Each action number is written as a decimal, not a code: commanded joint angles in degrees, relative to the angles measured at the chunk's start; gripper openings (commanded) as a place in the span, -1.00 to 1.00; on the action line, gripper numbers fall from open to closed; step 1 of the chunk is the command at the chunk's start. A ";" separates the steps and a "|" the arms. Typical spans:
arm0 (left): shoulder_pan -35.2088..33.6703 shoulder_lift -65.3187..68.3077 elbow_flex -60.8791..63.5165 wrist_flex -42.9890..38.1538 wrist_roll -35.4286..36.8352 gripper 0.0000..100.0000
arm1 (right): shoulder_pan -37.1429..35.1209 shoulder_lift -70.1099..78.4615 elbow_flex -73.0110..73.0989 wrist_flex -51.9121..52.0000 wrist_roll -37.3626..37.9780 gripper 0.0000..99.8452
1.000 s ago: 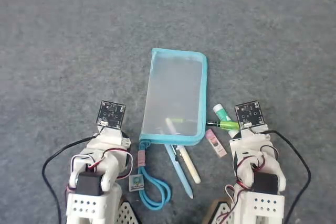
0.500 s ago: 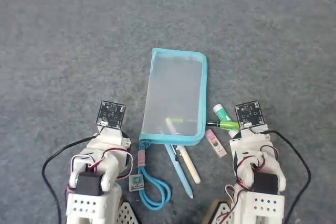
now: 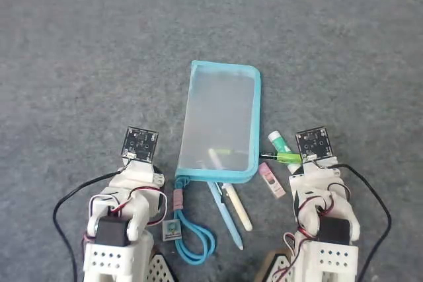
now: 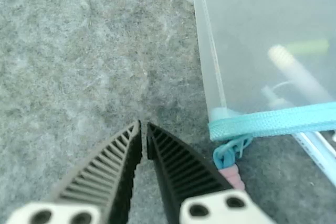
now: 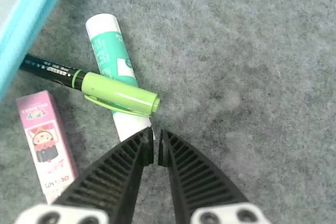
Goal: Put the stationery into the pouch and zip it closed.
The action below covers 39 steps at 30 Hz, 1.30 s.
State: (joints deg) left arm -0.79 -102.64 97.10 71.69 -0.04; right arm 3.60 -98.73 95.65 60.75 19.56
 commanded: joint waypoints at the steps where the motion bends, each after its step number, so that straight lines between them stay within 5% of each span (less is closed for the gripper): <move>1: -0.44 -0.97 -0.48 0.26 0.97 -0.98 | 0.40 -0.92 1.05 0.48 1.14 -0.92; 14: -0.44 -0.97 -0.48 0.26 0.97 -0.98 | -0.84 -0.92 1.05 4.79 1.05 -0.91; 23: -0.44 -0.97 -0.48 0.26 0.97 -0.98 | -14.37 -4.88 0.70 5.05 1.23 -0.91; 33: -0.44 -0.97 -0.48 0.26 0.97 -0.98 | -4.79 -2.68 -14.42 5.49 5.71 -0.92; 39: -0.44 -0.97 -0.48 0.26 0.97 -0.98 | -7.34 17.54 -29.63 6.90 5.19 -0.92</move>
State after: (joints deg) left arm -0.79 -102.64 97.10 71.69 -0.04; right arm -1.93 -92.57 75.25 67.16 24.57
